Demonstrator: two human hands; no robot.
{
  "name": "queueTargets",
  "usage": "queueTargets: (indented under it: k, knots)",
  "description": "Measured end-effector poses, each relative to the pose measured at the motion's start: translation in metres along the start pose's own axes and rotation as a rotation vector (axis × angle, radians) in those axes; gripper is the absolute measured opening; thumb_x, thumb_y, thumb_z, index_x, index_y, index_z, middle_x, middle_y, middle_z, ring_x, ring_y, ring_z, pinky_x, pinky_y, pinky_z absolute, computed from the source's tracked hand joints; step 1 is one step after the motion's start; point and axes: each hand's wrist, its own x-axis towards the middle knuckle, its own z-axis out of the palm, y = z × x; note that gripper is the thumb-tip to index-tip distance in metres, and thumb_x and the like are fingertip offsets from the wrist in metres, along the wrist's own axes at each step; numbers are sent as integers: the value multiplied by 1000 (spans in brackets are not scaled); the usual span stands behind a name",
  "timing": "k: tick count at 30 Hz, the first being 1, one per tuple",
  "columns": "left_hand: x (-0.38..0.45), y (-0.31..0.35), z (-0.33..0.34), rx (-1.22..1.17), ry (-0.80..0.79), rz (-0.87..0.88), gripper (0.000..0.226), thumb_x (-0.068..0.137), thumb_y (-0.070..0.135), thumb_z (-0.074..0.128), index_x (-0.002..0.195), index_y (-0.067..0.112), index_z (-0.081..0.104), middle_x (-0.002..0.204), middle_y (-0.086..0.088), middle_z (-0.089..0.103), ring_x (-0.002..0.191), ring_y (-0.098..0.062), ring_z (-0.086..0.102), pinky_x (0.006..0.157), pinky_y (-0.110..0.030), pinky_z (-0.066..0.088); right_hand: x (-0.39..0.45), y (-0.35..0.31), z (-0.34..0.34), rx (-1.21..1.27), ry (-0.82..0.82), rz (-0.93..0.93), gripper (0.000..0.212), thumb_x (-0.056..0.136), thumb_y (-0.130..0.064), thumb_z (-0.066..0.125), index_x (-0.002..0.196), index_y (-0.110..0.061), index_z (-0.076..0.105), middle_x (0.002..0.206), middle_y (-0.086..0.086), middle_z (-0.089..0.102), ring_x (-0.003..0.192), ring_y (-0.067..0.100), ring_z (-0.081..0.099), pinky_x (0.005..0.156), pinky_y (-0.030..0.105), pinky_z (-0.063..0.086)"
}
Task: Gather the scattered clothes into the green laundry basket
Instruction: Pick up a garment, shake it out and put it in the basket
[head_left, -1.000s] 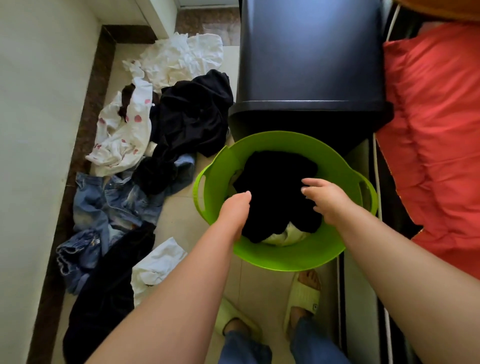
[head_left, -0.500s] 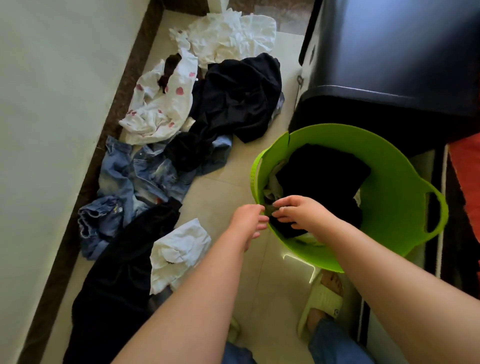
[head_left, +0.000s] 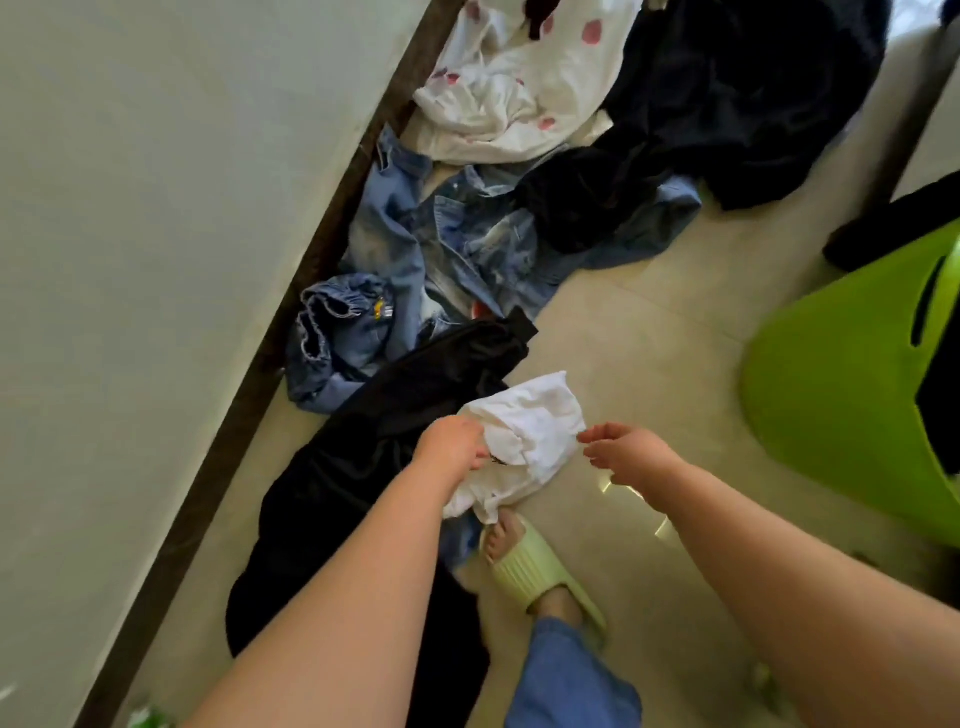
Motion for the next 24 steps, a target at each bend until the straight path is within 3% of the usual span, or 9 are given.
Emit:
queueTargets:
  k: [3, 6, 9, 13, 15, 17, 19, 22, 24]
  knots:
    - [30, -21, -15, -37, 34, -17, 33, 99, 16, 47, 126, 0, 57, 112, -15, 68, 82, -20, 59, 52, -22, 44, 35, 11, 39, -97, 24, 27, 29, 90, -5, 53, 116, -13, 63, 98, 8, 58, 78, 17, 53, 60, 20, 40]
    - [71, -50, -15, -26, 21, -87, 33, 102, 16, 39, 127, 2, 54, 117, -16, 66, 96, -23, 65, 58, -22, 45, 70, 26, 70, -149, 46, 96, 56, 90, -10, 56, 144, -14, 38, 122, 12, 57, 107, 27, 57, 87, 32, 47]
    - [94, -69, 3, -49, -5, -135, 36, 101, 22, 34, 133, 13, 50, 107, -10, 67, 93, -21, 65, 70, -27, 49, 98, 41, 101, 65, 69, 176, 68, 88, -10, 64, 146, -12, 28, 133, 18, 51, 117, 34, 55, 81, 37, 45]
    - [109, -87, 24, -101, -50, -115, 31, 100, 20, 38, 129, 22, 49, 104, -6, 62, 80, -17, 61, 62, -23, 46, 124, 50, 134, 129, 62, 2, 101, 80, -17, 74, 153, -23, 4, 143, 6, 37, 112, 28, 55, 93, 47, 52]
    - [113, -91, 29, -93, -77, -109, 32, 99, 25, 40, 130, 20, 49, 106, -6, 64, 89, -20, 66, 71, -28, 50, 131, 47, 142, 231, 25, -24, 105, 69, -28, 81, 150, -22, 15, 137, 5, 46, 110, 24, 57, 94, 47, 52]
    - [113, -94, 30, -95, -91, -105, 35, 99, 27, 41, 133, 20, 49, 110, -8, 65, 94, -23, 68, 77, -32, 51, 133, 44, 142, 256, 50, -8, 94, 61, -35, 86, 134, -15, 31, 119, 6, 57, 108, 23, 58, 90, 42, 53]
    - [110, -94, 28, -121, -101, -116, 36, 99, 24, 40, 135, 19, 48, 112, -9, 64, 92, -23, 66, 73, -29, 50, 128, 38, 133, 135, 60, -24, 77, 68, -26, 85, 125, -9, 36, 97, 1, 56, 92, 17, 55, 72, 28, 47]
    - [99, -91, 23, -140, -88, -108, 37, 101, 19, 39, 137, 17, 45, 108, -8, 61, 89, -20, 60, 62, -21, 46, 111, 28, 116, -219, 60, -38, 53, 78, -16, 77, 123, -6, 52, 109, 7, 61, 90, 21, 52, 72, 29, 40]
    - [89, -87, 20, -129, -57, -108, 40, 100, 19, 40, 140, 17, 43, 109, -8, 61, 91, -20, 61, 61, -21, 46, 93, 16, 102, -250, 55, -52, 28, 86, -17, 65, 111, -6, 63, 114, 14, 65, 98, 28, 59, 79, 33, 46]
